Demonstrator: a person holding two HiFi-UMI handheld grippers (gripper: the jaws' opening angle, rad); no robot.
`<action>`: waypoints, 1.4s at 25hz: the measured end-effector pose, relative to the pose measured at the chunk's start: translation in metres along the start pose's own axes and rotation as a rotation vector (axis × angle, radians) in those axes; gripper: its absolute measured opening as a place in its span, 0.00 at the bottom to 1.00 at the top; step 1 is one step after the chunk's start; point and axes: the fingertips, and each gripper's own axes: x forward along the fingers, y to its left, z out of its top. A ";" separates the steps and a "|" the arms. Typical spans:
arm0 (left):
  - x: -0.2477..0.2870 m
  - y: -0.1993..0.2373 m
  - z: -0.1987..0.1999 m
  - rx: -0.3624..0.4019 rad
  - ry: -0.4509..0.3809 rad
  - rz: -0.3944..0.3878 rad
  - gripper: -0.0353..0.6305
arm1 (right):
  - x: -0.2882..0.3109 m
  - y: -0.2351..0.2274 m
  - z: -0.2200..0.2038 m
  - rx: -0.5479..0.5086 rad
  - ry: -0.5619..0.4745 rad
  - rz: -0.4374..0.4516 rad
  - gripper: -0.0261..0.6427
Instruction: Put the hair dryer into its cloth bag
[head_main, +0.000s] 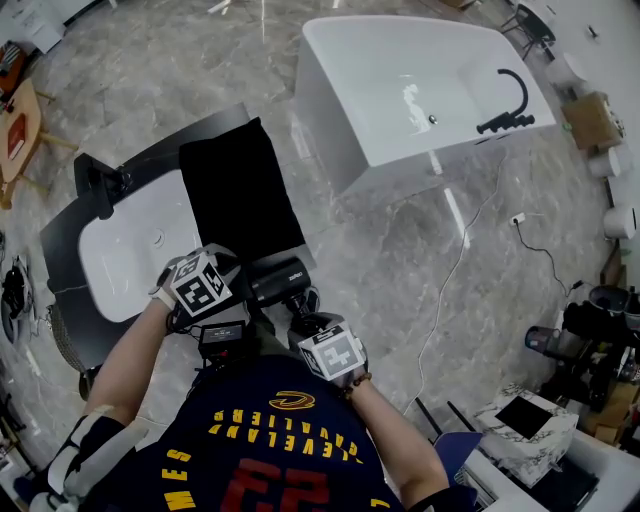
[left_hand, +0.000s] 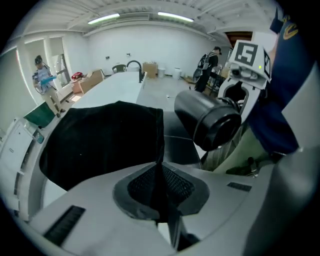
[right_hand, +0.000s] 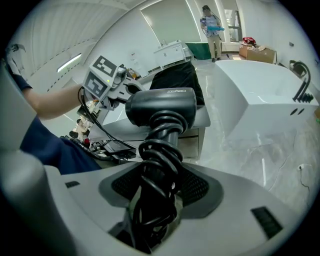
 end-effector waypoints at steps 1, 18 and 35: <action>0.007 -0.003 -0.004 0.002 0.020 -0.012 0.10 | -0.001 -0.003 -0.003 0.010 0.002 -0.005 0.39; 0.014 -0.006 0.013 -0.049 -0.070 -0.063 0.07 | -0.007 -0.011 -0.013 0.083 -0.034 -0.010 0.39; -0.018 0.006 0.018 -0.322 -0.205 -0.246 0.07 | 0.000 0.003 -0.005 0.022 -0.012 0.010 0.39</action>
